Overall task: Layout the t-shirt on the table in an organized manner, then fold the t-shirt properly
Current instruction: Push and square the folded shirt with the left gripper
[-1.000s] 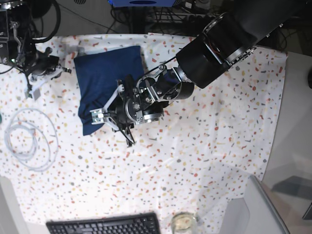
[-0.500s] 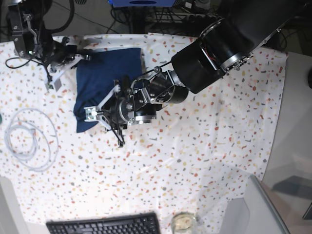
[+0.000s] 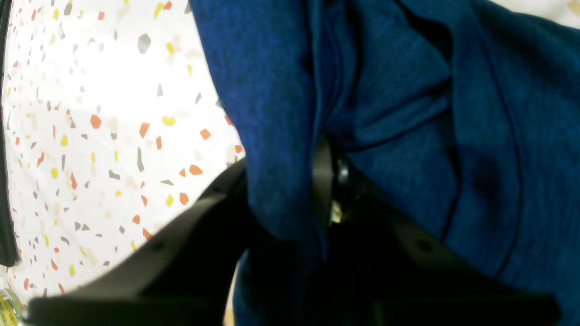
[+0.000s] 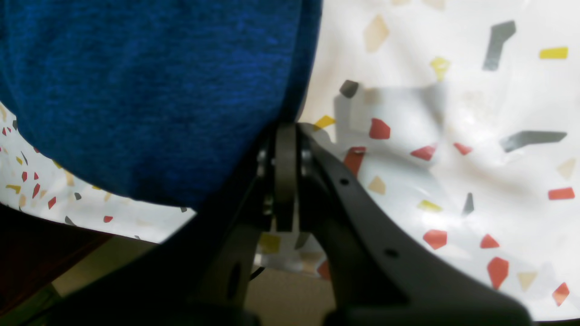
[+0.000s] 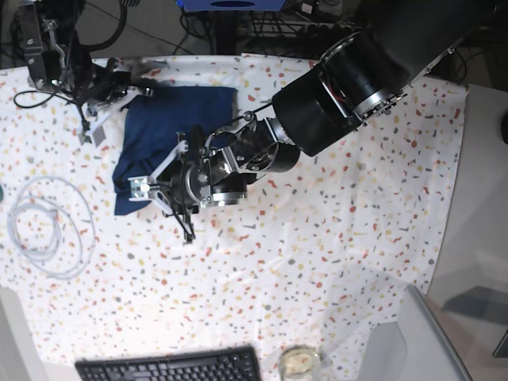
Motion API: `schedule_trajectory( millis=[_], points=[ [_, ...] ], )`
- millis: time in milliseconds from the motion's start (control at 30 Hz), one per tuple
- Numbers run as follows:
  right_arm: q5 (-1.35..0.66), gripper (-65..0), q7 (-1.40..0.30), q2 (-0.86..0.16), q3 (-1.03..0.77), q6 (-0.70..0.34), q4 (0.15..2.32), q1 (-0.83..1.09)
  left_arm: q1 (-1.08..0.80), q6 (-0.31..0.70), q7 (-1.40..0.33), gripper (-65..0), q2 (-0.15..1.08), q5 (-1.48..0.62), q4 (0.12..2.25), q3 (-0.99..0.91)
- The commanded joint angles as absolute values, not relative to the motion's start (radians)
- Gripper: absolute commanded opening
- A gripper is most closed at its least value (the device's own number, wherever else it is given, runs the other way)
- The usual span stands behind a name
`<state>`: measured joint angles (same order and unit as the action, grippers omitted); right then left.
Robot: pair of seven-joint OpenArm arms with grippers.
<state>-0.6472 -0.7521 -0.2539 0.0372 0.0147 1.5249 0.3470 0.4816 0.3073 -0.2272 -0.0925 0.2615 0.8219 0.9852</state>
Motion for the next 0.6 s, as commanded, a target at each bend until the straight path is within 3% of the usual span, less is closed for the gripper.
schedule_trajectory(
  millis=[0, 100, 333, 467, 567],
  points=[
    [-0.654, -63.8, -0.762, -0.259, 0.038, 0.012, 1.538, 0.349, 0.509, 0.295, -0.206, -61.5, -0.107, 0.257, 0.835, 0.98],
    [-0.654, -63.8, -0.762, -0.259, 0.033, 0.012, 1.538, 0.348, 0.509, 0.297, -0.206, -48.7, -0.107, 0.255, 0.835, 0.98],
    [-0.654, -63.8, -0.762, -0.259, 0.036, 0.012, 1.538, 0.343, 0.544, 0.3, -0.213, -28.3, -0.107, 0.255, 0.837, 0.98],
    [-0.654, -63.8, -0.762, -0.259, 0.036, 0.012, 1.535, 0.338, 0.573, 0.309, -0.214, -24.0, -0.107, 0.255, 0.842, 0.987],
    [-0.654, -63.8, -0.762, -0.259, 0.031, 0.012, 1.534, 0.338, 0.573, 0.406, -0.216, -23.9, -0.107, 0.254, 0.842, 0.98]
  ],
)
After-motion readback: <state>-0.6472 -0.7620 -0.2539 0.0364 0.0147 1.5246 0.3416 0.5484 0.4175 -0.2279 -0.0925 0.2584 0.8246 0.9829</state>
